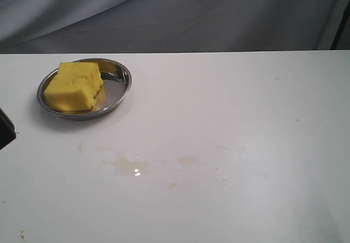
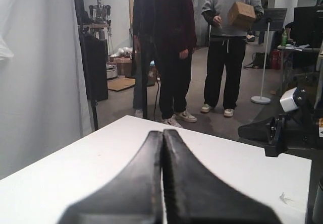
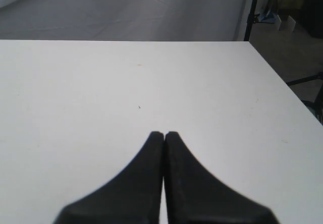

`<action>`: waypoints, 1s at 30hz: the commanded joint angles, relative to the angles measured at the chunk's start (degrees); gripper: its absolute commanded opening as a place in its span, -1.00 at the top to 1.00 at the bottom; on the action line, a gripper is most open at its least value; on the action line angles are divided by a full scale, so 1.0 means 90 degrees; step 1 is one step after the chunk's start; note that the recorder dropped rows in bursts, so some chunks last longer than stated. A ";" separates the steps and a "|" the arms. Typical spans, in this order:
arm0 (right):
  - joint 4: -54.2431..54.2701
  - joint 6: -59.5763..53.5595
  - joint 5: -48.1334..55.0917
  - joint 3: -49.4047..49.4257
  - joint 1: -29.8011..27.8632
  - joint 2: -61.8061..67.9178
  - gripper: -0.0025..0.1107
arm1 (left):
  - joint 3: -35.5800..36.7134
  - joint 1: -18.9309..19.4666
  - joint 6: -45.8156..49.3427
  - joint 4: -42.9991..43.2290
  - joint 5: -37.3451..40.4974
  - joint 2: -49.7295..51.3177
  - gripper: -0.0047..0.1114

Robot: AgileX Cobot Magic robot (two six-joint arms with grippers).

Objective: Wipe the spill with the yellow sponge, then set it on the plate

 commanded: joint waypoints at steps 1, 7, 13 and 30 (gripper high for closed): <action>0.0028 -0.0049 -0.0026 0.0024 0.0005 -0.0029 0.96 | 0.0028 -0.0026 -0.0172 0.0174 -0.0071 -0.0023 0.92; 0.0028 -0.0049 -0.0026 0.0024 0.0005 -0.0029 0.96 | 0.0028 -0.0026 -0.0172 0.0174 -0.0134 -0.0023 0.92; 0.0028 -0.0063 -0.0026 0.0024 0.0005 -0.0029 0.96 | 0.0028 -0.0026 -0.0123 0.0174 -0.0024 -0.0023 0.92; 0.0028 -0.0063 -0.0026 0.0024 0.0005 -0.0029 0.96 | 0.0017 -0.0216 -0.0155 0.0531 0.0136 -0.0400 0.92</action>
